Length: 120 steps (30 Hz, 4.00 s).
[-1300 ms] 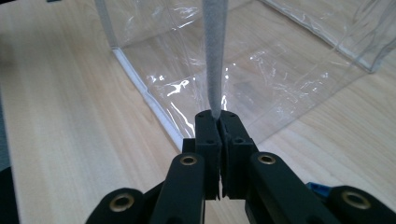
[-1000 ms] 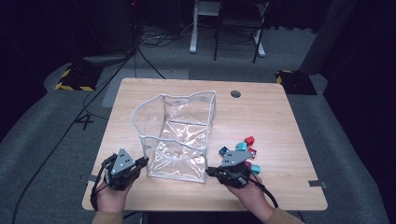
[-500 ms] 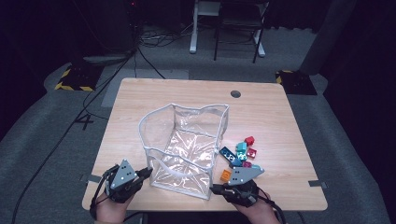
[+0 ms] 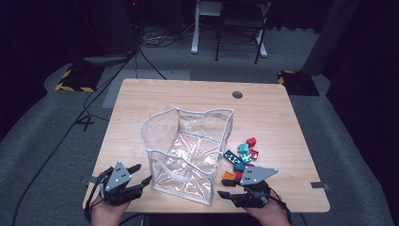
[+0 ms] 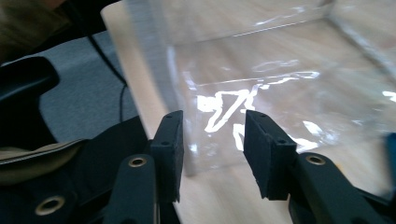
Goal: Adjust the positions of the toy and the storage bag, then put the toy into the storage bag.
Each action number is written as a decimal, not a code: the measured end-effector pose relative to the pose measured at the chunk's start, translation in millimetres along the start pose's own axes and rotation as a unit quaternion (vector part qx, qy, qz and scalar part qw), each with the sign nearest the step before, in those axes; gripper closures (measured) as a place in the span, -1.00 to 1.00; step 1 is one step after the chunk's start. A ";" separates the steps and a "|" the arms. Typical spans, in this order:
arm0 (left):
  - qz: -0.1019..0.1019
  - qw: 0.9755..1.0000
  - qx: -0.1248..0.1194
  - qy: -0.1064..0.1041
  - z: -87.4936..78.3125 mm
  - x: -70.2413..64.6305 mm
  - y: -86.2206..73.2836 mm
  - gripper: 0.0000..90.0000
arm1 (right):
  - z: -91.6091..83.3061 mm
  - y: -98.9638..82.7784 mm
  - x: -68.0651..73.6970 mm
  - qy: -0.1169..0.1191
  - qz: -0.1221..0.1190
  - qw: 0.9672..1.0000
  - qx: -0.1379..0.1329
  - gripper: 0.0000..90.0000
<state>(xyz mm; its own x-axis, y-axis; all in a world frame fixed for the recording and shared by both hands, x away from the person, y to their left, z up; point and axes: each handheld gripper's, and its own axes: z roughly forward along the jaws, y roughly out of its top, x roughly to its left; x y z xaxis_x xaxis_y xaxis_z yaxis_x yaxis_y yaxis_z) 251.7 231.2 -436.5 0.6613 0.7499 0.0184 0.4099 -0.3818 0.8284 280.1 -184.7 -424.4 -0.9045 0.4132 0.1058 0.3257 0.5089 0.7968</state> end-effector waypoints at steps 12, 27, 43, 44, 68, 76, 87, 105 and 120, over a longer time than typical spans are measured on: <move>-0.040 0.996 0.048 0.070 15.9 35.7 -24.2 -0.18 | -44.7 -10.2 -59.7 -0.084 0.048 0.995 -0.010 0.13; -0.046 0.989 0.111 0.084 63.4 59.4 -38.1 -0.20 | -23.8 -16.0 -165.3 -0.195 0.113 0.973 0.054 0.03; -0.082 0.990 0.094 0.065 65.1 66.6 -43.0 -0.26 | 13.9 -23.0 -198.6 -0.225 0.133 0.960 0.103 0.10; -0.081 0.990 0.094 0.062 65.6 66.4 -42.7 -0.26 | 13.8 -24.1 -200.3 -0.224 0.136 0.959 0.104 0.11; -0.072 0.992 0.093 0.054 67.4 64.7 -41.5 -0.25 | -7.9 -15.6 -195.9 -0.206 0.129 0.966 0.088 0.30; -0.074 0.992 0.093 0.053 67.4 64.6 -41.5 -0.26 | -25.8 2.1 -183.0 -0.184 0.112 0.974 0.067 0.30; -0.074 0.992 0.093 0.052 67.4 64.8 -41.6 -0.26 | -45.0 34.1 -165.4 -0.158 0.078 0.983 0.056 0.30; -0.076 0.991 0.095 0.053 66.8 70.5 -42.1 -0.31 | -79.5 86.2 -146.7 -0.143 0.052 0.988 0.024 0.30; -0.080 0.990 0.097 0.059 67.3 71.9 -41.8 -0.35 | -91.6 147.1 -123.2 -0.123 0.020 0.992 0.012 0.30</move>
<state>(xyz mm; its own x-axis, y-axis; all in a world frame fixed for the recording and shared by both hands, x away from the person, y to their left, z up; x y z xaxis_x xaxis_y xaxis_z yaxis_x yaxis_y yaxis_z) 324.4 264.7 -507.5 0.5054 0.8624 -0.0293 0.6237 -0.3415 0.7031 414.2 -229.9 -265.7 -0.7971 0.6036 -0.0144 0.3684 0.5051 0.7805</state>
